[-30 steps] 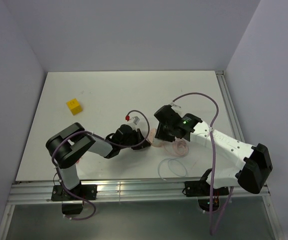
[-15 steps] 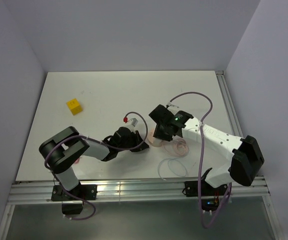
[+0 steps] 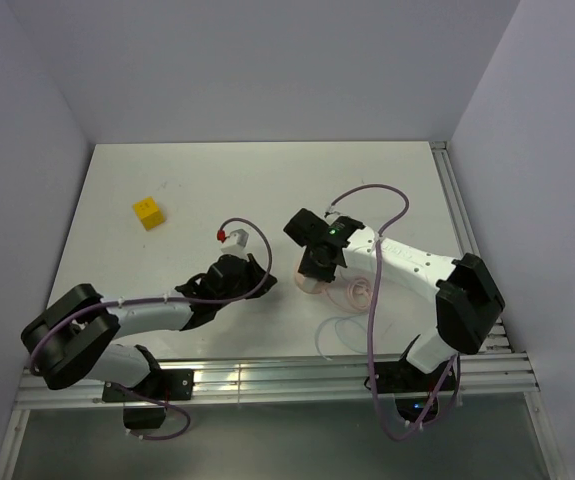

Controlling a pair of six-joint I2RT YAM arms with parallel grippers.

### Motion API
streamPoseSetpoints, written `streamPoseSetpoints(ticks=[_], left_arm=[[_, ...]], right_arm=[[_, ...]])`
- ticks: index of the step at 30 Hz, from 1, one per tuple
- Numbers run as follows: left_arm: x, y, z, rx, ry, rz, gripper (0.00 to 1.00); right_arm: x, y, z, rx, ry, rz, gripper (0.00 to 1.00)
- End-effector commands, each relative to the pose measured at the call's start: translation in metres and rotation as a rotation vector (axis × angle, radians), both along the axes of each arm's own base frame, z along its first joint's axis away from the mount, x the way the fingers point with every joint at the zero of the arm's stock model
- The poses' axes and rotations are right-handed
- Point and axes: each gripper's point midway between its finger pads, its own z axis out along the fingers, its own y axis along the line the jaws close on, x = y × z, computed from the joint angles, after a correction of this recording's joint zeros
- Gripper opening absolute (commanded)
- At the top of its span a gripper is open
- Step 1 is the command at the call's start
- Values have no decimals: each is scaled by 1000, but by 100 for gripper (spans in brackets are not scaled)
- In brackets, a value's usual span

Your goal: Insert the plug

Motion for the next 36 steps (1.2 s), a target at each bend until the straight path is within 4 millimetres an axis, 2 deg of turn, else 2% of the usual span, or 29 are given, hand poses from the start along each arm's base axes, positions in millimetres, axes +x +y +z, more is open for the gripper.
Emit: streamPoseSetpoints(ticks=[1, 7, 21, 27, 32, 36], left_arm=[[2, 13, 14, -14, -36, 58, 1], [-1, 15, 24, -30, -61, 43, 2], [-4, 15, 22, -41, -61, 34, 0], [-4, 14, 22, -40, -61, 29, 0], [-5, 17, 24, -43, -67, 36, 0], [-4, 18, 25, -43, -71, 39, 0]], right_arm=[[12, 2, 12, -3, -55, -56, 0], [10, -6, 1, -92, -35, -66, 0], [-6, -26, -3, -167, 4, -67, 0], [-8, -28, -7, -196, 28, -51, 0], [-8, -31, 2, -211, 21, -37, 0], [-5, -25, 12, -177, 1, -13, 0]])
